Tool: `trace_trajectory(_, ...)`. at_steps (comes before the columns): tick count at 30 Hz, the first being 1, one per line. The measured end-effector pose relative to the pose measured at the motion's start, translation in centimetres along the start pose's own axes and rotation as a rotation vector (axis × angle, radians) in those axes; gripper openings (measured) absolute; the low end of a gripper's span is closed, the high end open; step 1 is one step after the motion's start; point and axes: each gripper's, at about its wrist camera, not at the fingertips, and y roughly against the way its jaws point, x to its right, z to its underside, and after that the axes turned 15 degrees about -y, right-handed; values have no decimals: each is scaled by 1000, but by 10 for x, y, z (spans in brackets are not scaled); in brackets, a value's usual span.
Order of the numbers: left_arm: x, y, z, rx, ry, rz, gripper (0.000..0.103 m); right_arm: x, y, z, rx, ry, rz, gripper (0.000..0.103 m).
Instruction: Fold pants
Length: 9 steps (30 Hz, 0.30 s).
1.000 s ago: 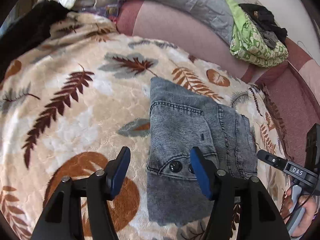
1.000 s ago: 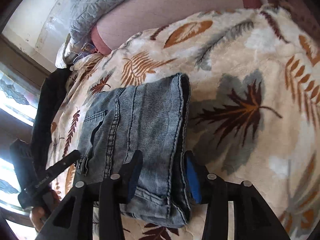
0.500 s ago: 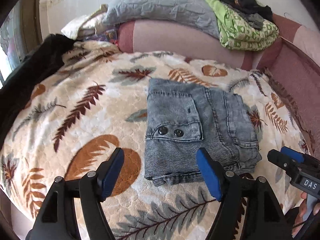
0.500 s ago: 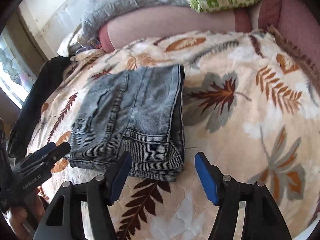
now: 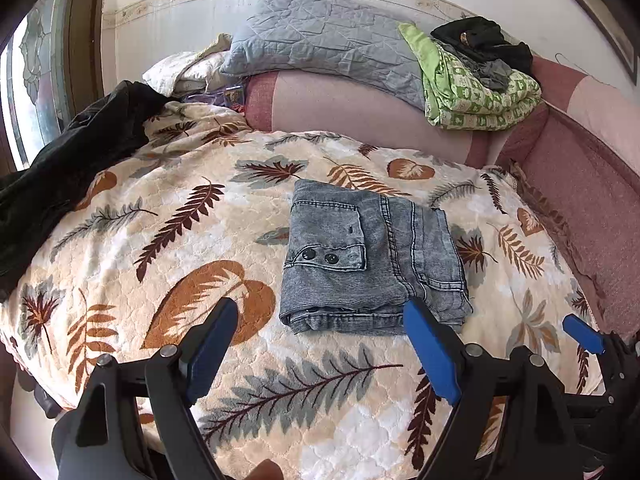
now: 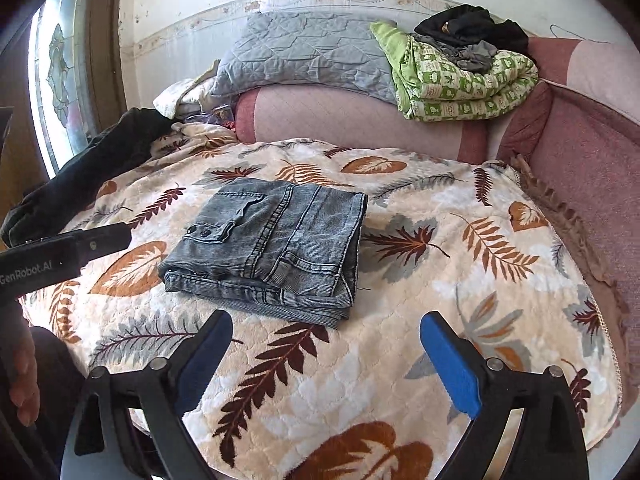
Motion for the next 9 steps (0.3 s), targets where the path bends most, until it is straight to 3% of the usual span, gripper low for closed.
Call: trace_trajectory(9, 10, 5, -6, 3, -49, 6, 95, 7, 2, 0, -3, 4, 5, 99)
